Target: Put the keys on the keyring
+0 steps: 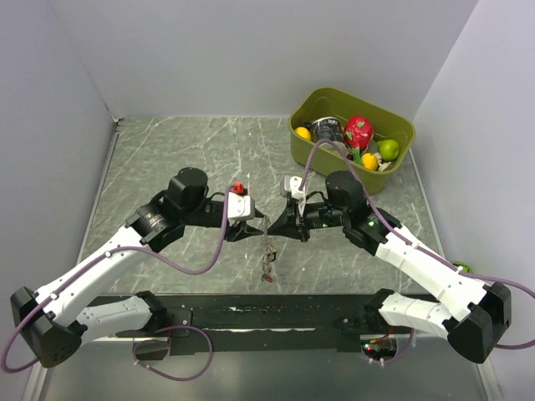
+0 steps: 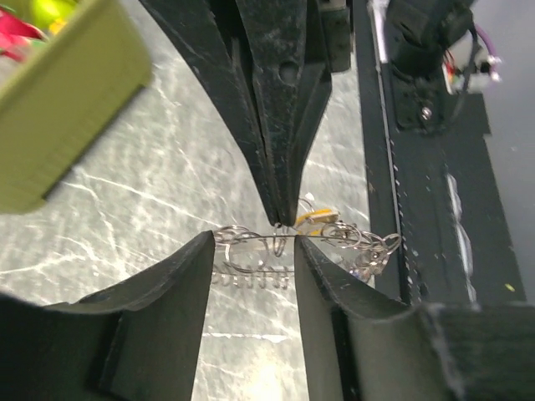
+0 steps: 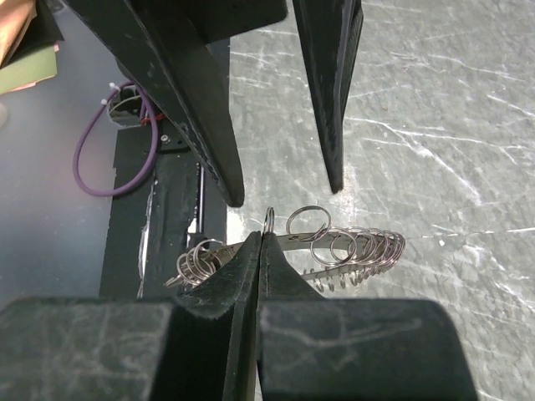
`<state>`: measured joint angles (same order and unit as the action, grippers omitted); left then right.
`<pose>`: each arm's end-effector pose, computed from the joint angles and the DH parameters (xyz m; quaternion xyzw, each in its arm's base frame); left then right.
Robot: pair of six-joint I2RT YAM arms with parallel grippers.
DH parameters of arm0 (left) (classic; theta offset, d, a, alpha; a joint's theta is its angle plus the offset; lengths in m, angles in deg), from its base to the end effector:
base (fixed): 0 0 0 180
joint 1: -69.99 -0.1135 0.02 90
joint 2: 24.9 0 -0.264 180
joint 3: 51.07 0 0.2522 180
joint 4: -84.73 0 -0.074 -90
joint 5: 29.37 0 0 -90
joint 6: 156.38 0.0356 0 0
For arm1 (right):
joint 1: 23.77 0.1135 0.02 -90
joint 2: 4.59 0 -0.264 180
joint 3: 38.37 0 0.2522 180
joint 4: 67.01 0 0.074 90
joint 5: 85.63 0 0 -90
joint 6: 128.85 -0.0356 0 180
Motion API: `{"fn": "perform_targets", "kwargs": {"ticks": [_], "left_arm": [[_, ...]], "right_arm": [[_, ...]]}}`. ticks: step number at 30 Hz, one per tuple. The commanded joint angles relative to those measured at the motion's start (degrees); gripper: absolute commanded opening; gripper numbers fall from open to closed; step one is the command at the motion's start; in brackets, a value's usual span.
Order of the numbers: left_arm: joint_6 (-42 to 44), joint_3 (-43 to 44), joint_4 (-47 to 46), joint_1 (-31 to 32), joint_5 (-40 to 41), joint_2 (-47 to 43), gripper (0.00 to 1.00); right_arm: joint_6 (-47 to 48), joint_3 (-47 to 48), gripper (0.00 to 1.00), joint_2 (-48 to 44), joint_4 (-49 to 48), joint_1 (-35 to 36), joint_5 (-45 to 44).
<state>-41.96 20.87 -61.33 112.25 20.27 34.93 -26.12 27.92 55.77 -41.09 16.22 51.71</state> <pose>0.1531 -0.1702 0.3570 0.5888 0.5432 -0.3638 0.4754 0.1613 0.1695 0.3355 -0.5394 0.5699 0.4434 0.4331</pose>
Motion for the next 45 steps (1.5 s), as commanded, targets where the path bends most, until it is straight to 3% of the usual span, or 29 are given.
{"fn": "perform_targets", "kwargs": {"ticks": [1,12,15,16,18,22,23,24,26,27,32,36,45], "left_arm": [[4.14,4.14,6.09,0.28,-4.02,2.21,0.46],[4.32,4.23,4.96,0.19,-6.31,4.41,0.3],[3.61,3.97,3.28,0.28,-7.71,4.68,0.23],[3.52,3.97,3.02,0.28,-8.07,4.68,0.14],[3.7,3.97,2.93,0.28,-8.16,4.94,0.04],[3.79,3.0,1.79,0.19,-7.72,4.59,0.01],[2.4,2.22,-1.34,0.28,-7.2,3.72,0.01],[1.34,0.21,-3.38,0.28,-6.93,3.1,0.01],[-2.53,-3.65,-10.91,0.28,-5.62,1.08,0.01],[-3.76,-4.81,-13.22,0.28,-5.09,0.47,0.01],[-9.21,-11.05,-23.59,0.19,-0.96,-2.7,0.01],[-11.85,-15.53,-33.94,0.28,2.38,-5.42,0.01],[-19.15,-27.67,-57.26,0.28,5.73,-11.32,0.01]], "right_arm": [[0.8,3.36,0.0,-0.59,-2.06,0.27,-0.31],[0.54,3.1,0.0,-0.68,-2.5,0.27,-0.31],[0.36,3.1,0.0,-0.51,-2.76,0.18,-0.31],[0.36,3.1,0.0,-0.42,-2.76,0.27,-0.4],[0.36,3.19,0.0,-0.42,-2.76,0.27,-0.48],[-0.43,2.49,0.0,-0.68,-4.42,0.27,-0.31],[-0.86,2.05,0.03,-0.94,-5.04,0.27,-0.48],[-1.3,1.18,0.18,-1.38,-6.61,0.27,-0.75],[-2.53,-0.14,0.26,-2.17,-7.94,0.18,-1.62],[-3.06,-0.41,0.37,-2.7,-9.25,0.18,-2.5],[-5.17,-2.96,0.64,-6.39,-11.9,-0.87,-6.11],[-7.28,-4.37,0.72,-8.76,-14.18,-2.45,-6.2],[-10.0,-5.95,0.69,-9.91,-16.12,-5.27,-1.02]]}}
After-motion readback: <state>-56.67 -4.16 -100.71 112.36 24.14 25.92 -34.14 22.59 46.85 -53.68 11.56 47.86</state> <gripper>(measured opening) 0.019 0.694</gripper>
